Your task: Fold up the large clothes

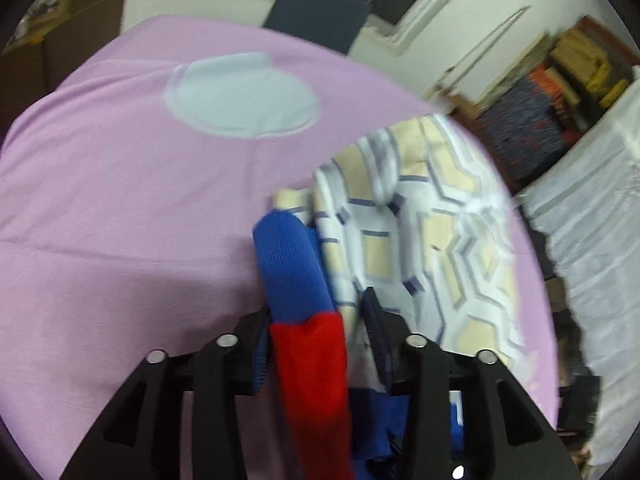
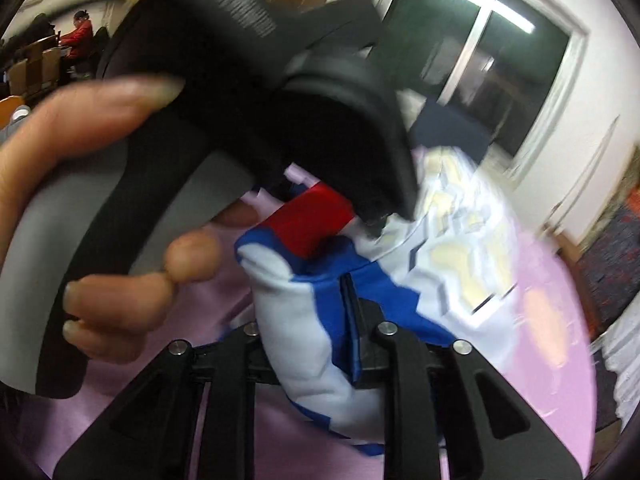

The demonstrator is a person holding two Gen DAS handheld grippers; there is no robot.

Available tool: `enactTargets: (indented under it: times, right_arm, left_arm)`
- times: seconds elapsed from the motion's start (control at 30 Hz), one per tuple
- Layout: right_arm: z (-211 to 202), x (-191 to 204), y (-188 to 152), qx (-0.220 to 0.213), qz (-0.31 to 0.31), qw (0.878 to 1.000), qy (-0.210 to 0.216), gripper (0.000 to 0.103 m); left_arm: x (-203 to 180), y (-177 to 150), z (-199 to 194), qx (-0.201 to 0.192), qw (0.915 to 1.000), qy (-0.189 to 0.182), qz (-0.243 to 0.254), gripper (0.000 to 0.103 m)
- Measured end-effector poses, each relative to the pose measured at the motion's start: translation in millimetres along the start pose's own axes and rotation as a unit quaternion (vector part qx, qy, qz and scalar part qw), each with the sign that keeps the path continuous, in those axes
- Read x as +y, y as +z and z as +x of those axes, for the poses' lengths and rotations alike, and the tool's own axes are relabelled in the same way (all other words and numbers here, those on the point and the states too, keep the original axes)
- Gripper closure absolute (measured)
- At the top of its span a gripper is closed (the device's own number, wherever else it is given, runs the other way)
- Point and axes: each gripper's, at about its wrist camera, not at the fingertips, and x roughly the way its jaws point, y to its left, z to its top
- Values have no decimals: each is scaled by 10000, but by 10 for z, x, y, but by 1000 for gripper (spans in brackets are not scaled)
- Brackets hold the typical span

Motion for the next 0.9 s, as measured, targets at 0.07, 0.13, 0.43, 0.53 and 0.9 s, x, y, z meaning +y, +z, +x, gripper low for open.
enactTargets:
  times: [0.07,0.13,0.43,0.53,0.9]
  right_arm:
    - [29,-21,8,70,15,10000,68,79]
    - [18,-80,12,72,90,9998,191,79]
    - [-590,-527,-88,-393,596,9942,809,50]
    - [-859,-709,-165,-622,755,9913,885,43]
    - [-827,-1806,71,-897,2273,9667,758,78]
  left_arm:
    - [57,-11,23,31,10000,25,-36,50]
    - [37,-5,32,0,9995,298,60,32]
    - [-49,41,-308,-524,9916,1171,187,29]
    - [87,57,-499,-786,9884,1293,-98,29]
    - [-210,10,-866,-1559,9874,-258,18,29]
